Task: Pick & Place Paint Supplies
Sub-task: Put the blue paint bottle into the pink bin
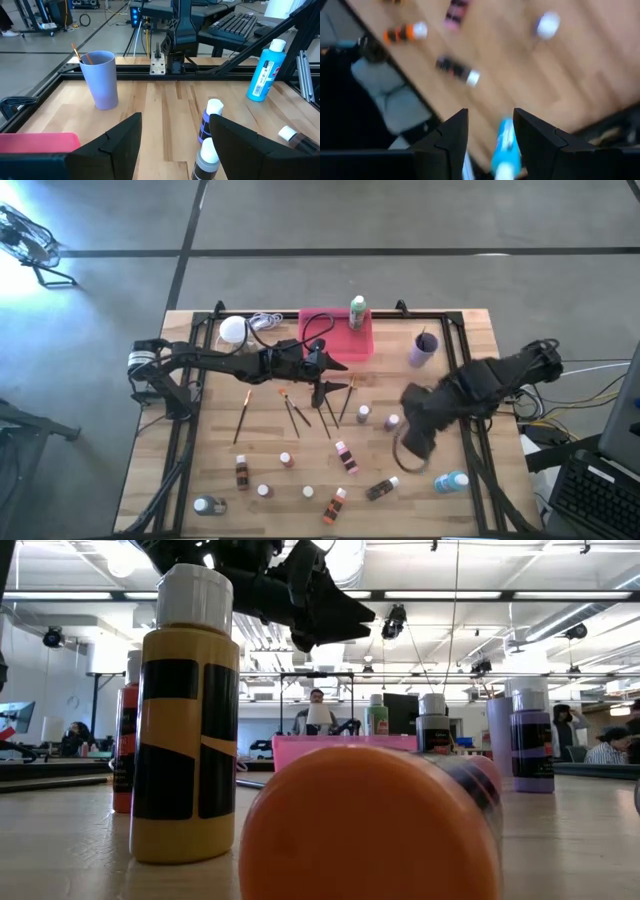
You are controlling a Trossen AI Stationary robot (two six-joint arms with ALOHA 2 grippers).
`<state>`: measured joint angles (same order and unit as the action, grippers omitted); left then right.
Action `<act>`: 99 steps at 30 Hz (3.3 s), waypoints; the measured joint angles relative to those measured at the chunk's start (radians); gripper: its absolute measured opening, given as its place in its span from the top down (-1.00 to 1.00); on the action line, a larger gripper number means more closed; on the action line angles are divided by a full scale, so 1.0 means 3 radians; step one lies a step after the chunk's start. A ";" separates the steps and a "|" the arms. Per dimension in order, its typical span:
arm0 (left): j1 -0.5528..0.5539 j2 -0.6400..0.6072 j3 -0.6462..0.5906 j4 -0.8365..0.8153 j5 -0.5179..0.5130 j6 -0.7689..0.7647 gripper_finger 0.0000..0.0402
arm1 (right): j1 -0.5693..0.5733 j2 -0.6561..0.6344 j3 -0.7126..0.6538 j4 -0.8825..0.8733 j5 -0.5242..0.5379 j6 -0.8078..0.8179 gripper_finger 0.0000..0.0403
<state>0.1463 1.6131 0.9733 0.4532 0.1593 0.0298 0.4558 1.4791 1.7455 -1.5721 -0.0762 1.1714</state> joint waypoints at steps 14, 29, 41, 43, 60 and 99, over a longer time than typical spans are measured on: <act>0.0000 0.0000 0.0000 -0.0057 0.0000 0.0011 -0.19 | 0.1588 -0.0175 -0.0413 0.0040 0.0424 0.2894 0.46; 0.0000 0.0000 0.0000 -0.0060 0.0000 0.0012 -0.19 | 0.1943 0.0168 -0.0565 0.0005 0.0497 0.3441 0.12; 0.0000 0.0000 0.0000 -0.0091 0.0000 0.0016 -0.19 | 0.1943 0.0158 -0.0803 0.0038 0.0280 0.3570 0.01; 0.0000 0.0000 0.0000 -0.0091 0.0000 0.0017 -0.19 | 0.1942 0.0155 -0.0823 0.0050 0.0175 0.3587 0.00; 0.0000 0.0000 0.0000 -0.0092 0.0000 0.0055 -0.19 | 0.1939 0.0126 -0.1175 0.0429 0.0077 0.3593 0.16; 0.0000 0.0000 0.0000 -0.0092 0.0000 0.0074 -0.19 | 0.1934 -0.0089 -0.1633 0.0746 -0.0190 0.3410 0.43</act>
<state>0.1463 1.6131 0.9733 0.4255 0.1593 0.0521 1.0359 1.4523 1.2556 -1.3482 -0.1333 2.1945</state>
